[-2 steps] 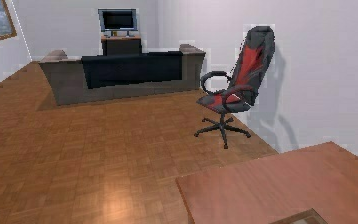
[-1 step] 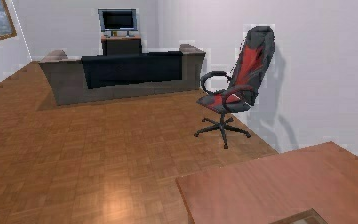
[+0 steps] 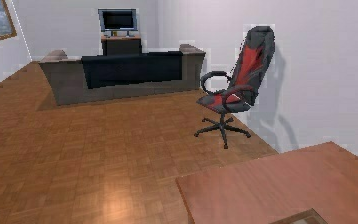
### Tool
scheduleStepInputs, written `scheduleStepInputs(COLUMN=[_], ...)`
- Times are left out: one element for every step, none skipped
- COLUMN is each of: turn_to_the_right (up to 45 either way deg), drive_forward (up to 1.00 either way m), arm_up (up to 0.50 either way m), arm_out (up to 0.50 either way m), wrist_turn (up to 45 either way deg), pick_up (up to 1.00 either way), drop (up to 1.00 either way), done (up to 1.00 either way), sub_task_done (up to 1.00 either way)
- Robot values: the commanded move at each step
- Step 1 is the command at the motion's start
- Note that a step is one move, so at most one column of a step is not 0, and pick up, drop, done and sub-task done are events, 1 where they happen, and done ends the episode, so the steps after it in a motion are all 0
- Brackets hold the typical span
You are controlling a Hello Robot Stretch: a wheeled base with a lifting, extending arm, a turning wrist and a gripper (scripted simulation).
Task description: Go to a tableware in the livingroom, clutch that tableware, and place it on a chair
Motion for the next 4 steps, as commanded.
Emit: scheduleStepInputs(turn_to_the_right=[0.0, 0.0, 0.0, 0.0], drive_forward=[0.00, 0.00, 0.00, 0.00], arm_up=[0.00, 0.00, 0.00, 0.00], arm_out=[0.00, 0.00, 0.00, 0.00], wrist_turn=[45.0, 45.0, 45.0, 9.0], pick_up=[0.00, 0.00, 0.00, 0.00], drop=[0.00, 0.00, 0.00, 0.00], done=[0.00, 0.00, 0.00, 0.00], sub_task_done=[0.00, 0.00, 0.00, 0.00])
